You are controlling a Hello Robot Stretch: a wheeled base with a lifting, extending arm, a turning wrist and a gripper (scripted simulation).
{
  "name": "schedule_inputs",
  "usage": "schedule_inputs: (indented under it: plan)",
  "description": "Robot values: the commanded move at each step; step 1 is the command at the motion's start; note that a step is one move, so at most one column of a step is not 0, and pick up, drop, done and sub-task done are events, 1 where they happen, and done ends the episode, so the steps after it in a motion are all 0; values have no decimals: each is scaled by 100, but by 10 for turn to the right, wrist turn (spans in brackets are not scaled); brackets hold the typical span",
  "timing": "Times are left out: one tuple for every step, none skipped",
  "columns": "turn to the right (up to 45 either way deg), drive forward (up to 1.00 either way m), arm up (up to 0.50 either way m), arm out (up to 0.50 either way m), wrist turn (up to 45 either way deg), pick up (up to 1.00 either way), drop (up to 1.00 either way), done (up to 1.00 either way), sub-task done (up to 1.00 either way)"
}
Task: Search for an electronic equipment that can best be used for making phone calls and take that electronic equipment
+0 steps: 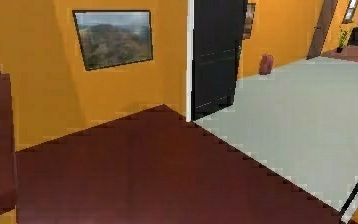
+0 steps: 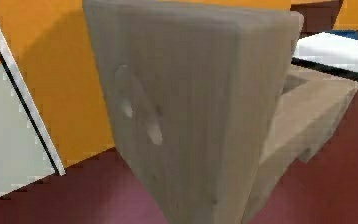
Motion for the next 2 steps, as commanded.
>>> schedule_inputs:
  plan:
    - [300,0,0,0,0,0,0,0,0]
    - [0,100,0,0,0,0,0,0,0]
